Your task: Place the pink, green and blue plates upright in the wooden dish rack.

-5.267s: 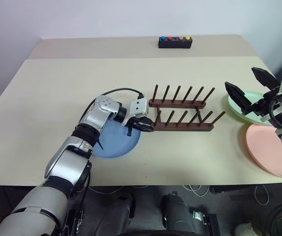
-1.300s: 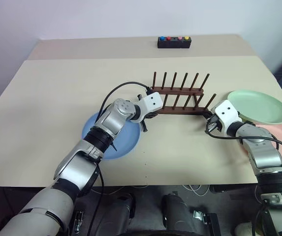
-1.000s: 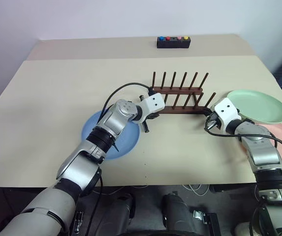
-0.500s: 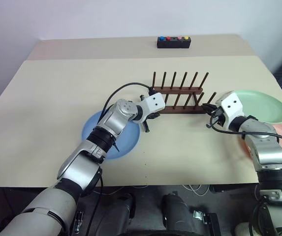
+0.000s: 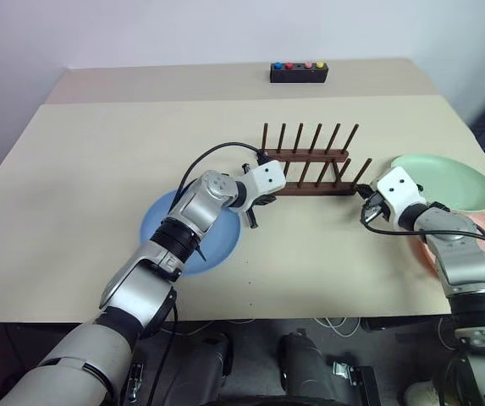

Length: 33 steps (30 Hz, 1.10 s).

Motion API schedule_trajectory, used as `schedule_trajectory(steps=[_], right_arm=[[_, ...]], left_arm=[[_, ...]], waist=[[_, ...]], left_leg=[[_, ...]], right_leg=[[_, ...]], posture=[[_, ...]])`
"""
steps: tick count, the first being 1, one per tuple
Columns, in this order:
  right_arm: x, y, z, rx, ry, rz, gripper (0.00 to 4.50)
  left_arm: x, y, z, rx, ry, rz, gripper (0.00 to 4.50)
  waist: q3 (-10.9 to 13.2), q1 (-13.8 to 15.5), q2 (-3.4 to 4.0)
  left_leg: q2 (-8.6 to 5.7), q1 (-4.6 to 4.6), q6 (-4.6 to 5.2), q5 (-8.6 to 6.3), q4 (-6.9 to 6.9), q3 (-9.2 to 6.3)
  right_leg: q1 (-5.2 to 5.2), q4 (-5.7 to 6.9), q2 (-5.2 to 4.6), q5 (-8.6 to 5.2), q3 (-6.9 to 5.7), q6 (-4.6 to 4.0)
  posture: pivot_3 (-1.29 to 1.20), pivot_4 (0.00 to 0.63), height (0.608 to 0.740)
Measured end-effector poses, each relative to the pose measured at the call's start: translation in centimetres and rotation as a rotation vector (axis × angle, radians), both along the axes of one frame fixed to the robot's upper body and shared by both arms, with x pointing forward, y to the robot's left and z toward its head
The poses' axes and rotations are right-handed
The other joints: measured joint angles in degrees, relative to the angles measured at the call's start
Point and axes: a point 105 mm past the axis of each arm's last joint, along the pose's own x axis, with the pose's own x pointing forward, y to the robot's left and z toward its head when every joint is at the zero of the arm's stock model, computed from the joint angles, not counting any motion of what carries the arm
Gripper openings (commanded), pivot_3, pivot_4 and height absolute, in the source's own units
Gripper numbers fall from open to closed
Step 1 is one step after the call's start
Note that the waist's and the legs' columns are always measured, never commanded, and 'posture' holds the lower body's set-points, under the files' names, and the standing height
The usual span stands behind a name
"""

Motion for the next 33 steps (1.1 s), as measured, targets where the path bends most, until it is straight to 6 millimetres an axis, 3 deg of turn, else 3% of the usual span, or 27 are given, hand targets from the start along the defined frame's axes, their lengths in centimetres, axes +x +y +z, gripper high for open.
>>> schedule_trajectory(steps=[8, 21, 29, 33], right_arm=[[0.4, 0.3, -0.3, 0.000, 0.001, 0.002, 0.06], [-0.6, 0.7, -0.5, -0.033, 0.045, 0.050, 0.06], [-0.3, 0.7, -1.7, -0.044, 0.061, 0.029, 0.06], [0.2, 0.7, -1.3, -0.041, 0.035, 0.019, 0.06]], left_arm=[[0.0, -0.1, 0.1, -0.012, 0.002, 0.001, 0.00], [-0.1, -0.4, 0.2, -0.022, 0.012, -0.003, 0.00], [-0.1, -0.5, 0.1, -0.023, 0.013, -0.004, 0.00], [-0.2, -0.6, 0.0, -0.024, 0.015, -0.006, 0.00]], waist=[[0.00, -0.05, 0.00], [0.00, -0.01, 0.00], [0.00, 0.00, 0.00], [0.00, -0.12, 0.00]], left_leg=[[0.00, 0.00, 0.00, 0.00, 0.00, 0.01], [0.00, 0.00, 0.01, -0.01, 0.01, 0.02], [-0.01, 0.00, 0.00, 0.00, 0.01, 0.02], [0.00, 0.00, 0.00, 0.00, 0.01, 0.02]], right_leg=[[-0.01, 0.01, 0.01, 0.01, 0.02, 0.02], [0.00, 0.00, 0.01, 0.02, 0.03, 0.03], [0.00, 0.01, 0.00, 0.02, 0.03, 0.03], [-0.01, 0.01, 0.01, 0.02, 0.04, 0.03]], posture=[[0.00, 0.150, 0.740], [0.00, 0.150, 0.740], [0.00, 0.150, 0.740], [0.00, 0.150, 0.740]])
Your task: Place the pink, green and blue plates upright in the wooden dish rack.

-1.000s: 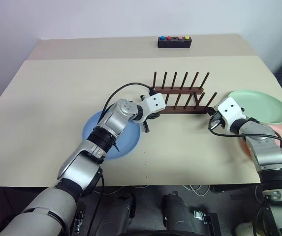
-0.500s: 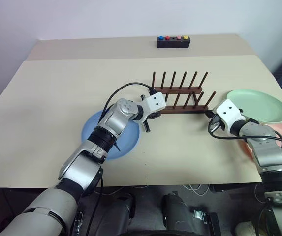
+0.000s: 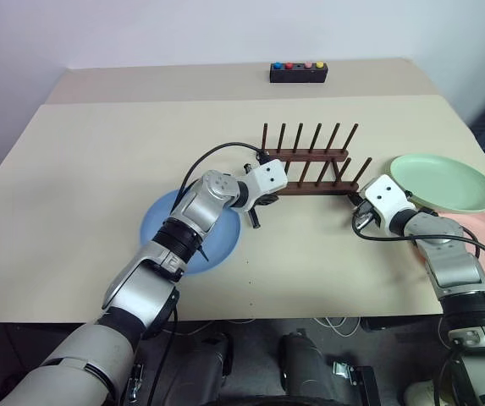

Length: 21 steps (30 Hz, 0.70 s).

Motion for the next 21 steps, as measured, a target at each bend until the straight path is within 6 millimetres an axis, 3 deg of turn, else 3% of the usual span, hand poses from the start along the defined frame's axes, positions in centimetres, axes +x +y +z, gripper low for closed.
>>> schedule_trajectory(steps=[21], right_arm=[[0.99, 0.59, 0.48, 0.021, -0.029, 0.001, 0.06]], left_arm=[[0.89, 0.40, -0.07, 0.009, -0.022, 0.018, 0.00]], waist=[[0.00, -0.01, 0.00]], left_leg=[[0.00, 0.00, 0.00, 0.00, 0.00, 0.01]], right_leg=[[0.00, 0.01, 0.00, 0.00, 0.01, 0.01]], posture=[[0.00, 0.150, 0.740]])
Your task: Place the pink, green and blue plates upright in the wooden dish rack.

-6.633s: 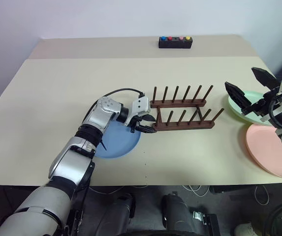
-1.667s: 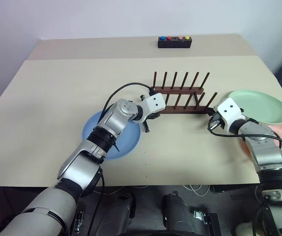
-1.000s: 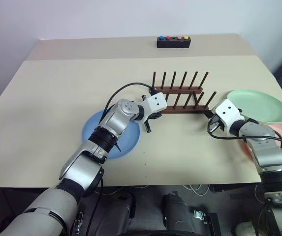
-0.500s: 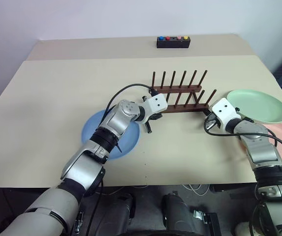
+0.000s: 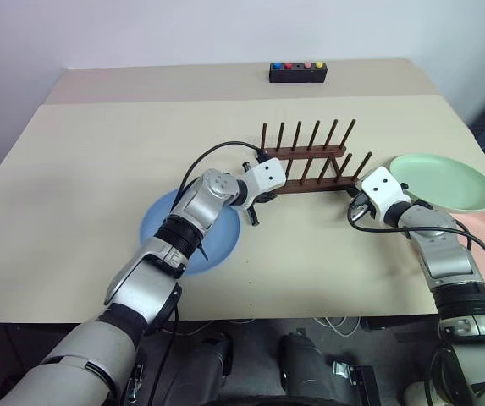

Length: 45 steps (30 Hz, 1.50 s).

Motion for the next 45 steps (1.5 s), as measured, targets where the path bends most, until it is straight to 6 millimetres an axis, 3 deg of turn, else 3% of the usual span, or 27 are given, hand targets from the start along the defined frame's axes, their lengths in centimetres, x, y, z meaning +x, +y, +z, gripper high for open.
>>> schedule_trajectory(steps=[10, 14, 16, 19, 22, 27, 30, 34, 38, 39, 40, 45], right_arm=[[0.0, 0.0, 0.0, -0.002, 0.000, 0.001, 0.06], [-0.7, 0.5, 0.0, 0.011, 0.027, 0.045, 0.06], [-1.4, 1.3, 1.0, 0.084, 0.031, 0.092, 0.06], [-2.4, 1.9, 4.1, 0.203, -0.017, 0.153, 0.06], [-3.5, 1.6, 6.1, 0.263, -0.045, 0.175, 0.06], [-5.5, 0.6, 5.0, 0.358, 0.031, 0.156, 0.06], [-6.2, 0.2, 6.2, 0.407, 0.015, 0.151, 0.00], [-6.9, -0.5, 7.9, 0.469, -0.011, 0.148, 1.73], [-8.6, -1.3, 6.9, 0.434, 0.084, 0.140, 3.67], [-9.2, -1.7, 6.5, 0.426, 0.114, 0.127, 4.20], [-9.6, -2.3, 6.4, 0.421, 0.131, 0.111, 4.43], [-11.2, -5.1, 7.2, 0.393, 0.145, 0.009, 4.43]], left_arm=[[0.0, 0.0, 0.1, 0.004, -0.006, -0.004, 0.00], [-0.6, -0.3, 1.2, -0.033, 0.012, -0.040, 0.00], [-1.6, -0.3, 2.4, -0.101, 0.064, -0.078, 0.00], [-3.4, -0.1, 4.3, -0.178, 0.146, -0.152, 0.00], [-4.5, 1.1, 5.4, -0.193, 0.173, -0.184, 0.00], [-6.5, 5.2, 6.1, -0.223, 0.271, -0.230, 0.00], [-6.5, 7.2, 8.0, -0.329, 0.290, -0.211, 0.71], [-6.5, 8.7, 9.9, -0.446, 0.307, -0.198, 2.64], [-7.0, 10.5, 11.3, -0.508, 0.309, -0.204, 4.50], [-7.3, 11.1, 11.5, -0.516, 0.310, -0.215, 4.50], [-7.7, 11.5, 11.6, -0.530, 0.312, -0.227, 4.50], [-8.5, 12.5, 11.2, -0.539, 0.294, -0.270, 4.50]], waist=[[0.00, 0.00, 0.00], [0.00, 0.01, 0.00], [0.00, -0.15, 0.00], [0.00, -0.20, 0.01], [-0.01, -0.09, 0.01], [0.00, -0.06, 0.02], [0.00, 0.12, 0.02], [0.00, 0.21, 0.01], [0.00, 0.27, 0.01], [0.00, 0.27, 0.01], [0.00, 0.27, 0.02], [-0.01, 0.30, 0.01]], left_leg=[[0.00, 0.00, 0.00, 0.00, 0.00, 0.00], [0.00, -0.02, 0.00, 0.00, -0.02, 0.00], [0.00, -0.04, 0.00, 0.00, -0.01, 0.00], [0.01, -0.04, 0.01, -0.01, 0.00, 0.00], [0.01, 0.02, 0.07, -0.04, 0.00, -0.02], [0.03, 0.01, 0.08, -0.05, -0.03, -0.01], [0.03, 0.01, 0.28, -0.17, 0.02, -0.01], [0.03, 0.00, 0.32, -0.19, 0.00, -0.02], [0.03, -0.01, 0.33, -0.20, -0.03, -0.01], [0.03, -0.01, 0.34, -0.21, -0.03, 0.01], [0.03, 0.00, 0.35, -0.21, -0.02, 0.02], [0.06, 0.02, 0.43, -0.26, -0.01, 0.03]], right_leg=[[0.00, 0.00, 0.00, 0.00, 0.00, 0.00], [-0.02, -0.01, 0.00, 0.00, 0.00, 0.00], [-0.06, -0.01, 0.00, 0.00, 0.02, 0.00], [-0.06, 0.01, 0.01, 0.00, 0.03, 0.00], [0.02, 0.00, 0.02, 0.00, 0.03, 0.00], [-0.05, 0.00, 0.03, 0.00, 0.07, -0.01], [-0.02, 0.00, 0.03, 0.02, 0.08, -0.03], [-0.01, -0.03, 0.02, 0.01, 0.08, -0.02], [-0.01, -0.07, 0.02, 0.01, 0.08, -0.02], [-0.02, -0.08, 0.01, 0.01, 0.08, -0.02], [-0.02, -0.07, 0.00, 0.01, 0.09, -0.02], [0.01, -0.06, -0.01, 0.01, 0.09, -0.03]], posture=[[0.00, 0.150, 0.740], [0.00, 0.150, 0.740], [0.00, 0.150, 0.740], [0.00, 0.150, 0.740], [0.00, 0.150, 0.740], [0.00, 0.150, 0.740], [0.00, 0.150, 0.740], [0.00, 0.150, 0.740], [0.00, 0.150, 0.740], [0.00, 0.150, 0.740], [0.00, 0.150, 0.740], [0.00, 0.150, 0.740]])
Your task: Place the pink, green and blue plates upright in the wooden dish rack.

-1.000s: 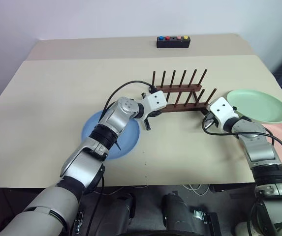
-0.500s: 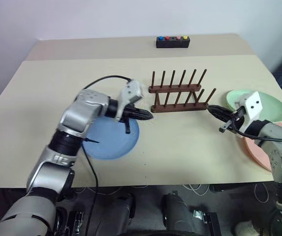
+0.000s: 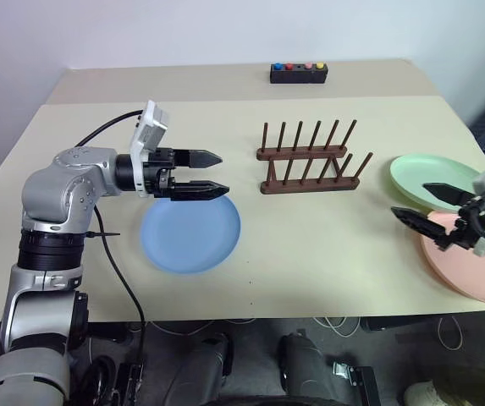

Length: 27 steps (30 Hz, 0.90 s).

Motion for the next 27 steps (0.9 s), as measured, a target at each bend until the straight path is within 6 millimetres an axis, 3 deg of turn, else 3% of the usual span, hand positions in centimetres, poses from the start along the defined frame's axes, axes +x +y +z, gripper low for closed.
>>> schedule_trajectory(steps=[5, 8, 13, 27], right_arm=[[-3.3, -1.1, -1.9, 0.011, 0.113, -0.020, 4.43], [-4.4, -2.0, -2.9, -0.035, 0.157, -0.054, 4.43], [-5.2, -3.9, -4.3, -0.116, 0.228, -0.150, 4.43], [-6.3, -4.7, -7.5, -0.083, 0.424, -0.246, 4.43]], left_arm=[[-0.8, 0.7, -1.6, 0.007, -0.042, 0.001, 4.50], [-1.5, 0.4, -1.6, -0.002, -0.077, -0.030, 4.50], [-2.1, -0.8, -1.1, -0.072, -0.088, -0.097, 4.50], [-2.5, -1.5, -1.7, -0.040, -0.117, -0.145, 4.50]], waist=[[0.00, 0.24, 0.00], [0.00, 0.25, 0.00], [-0.02, 0.12, 0.02], [-0.02, 0.35, 0.02]], left_leg=[[0.00, -0.03, 0.07, -0.05, 0.02, 0.08], [0.01, -0.01, 0.09, -0.07, 0.06, 0.10], [0.05, 0.00, 0.10, -0.08, 0.03, 0.14], [0.06, 0.00, 0.13, -0.09, 0.02, 0.18]], right_leg=[[0.00, -0.08, -0.03, 0.00, 0.05, 0.00], [0.05, -0.10, -0.04, -0.01, 0.05, 0.00], [0.03, -0.11, -0.04, -0.01, 0.07, 0.00], [0.03, -0.13, -0.04, -0.01, 0.09, 0.00]], posture=[[0.00, 0.150, 0.740], [0.00, 0.150, 0.740], [0.00, 0.150, 0.740], [0.00, 0.150, 0.740]])
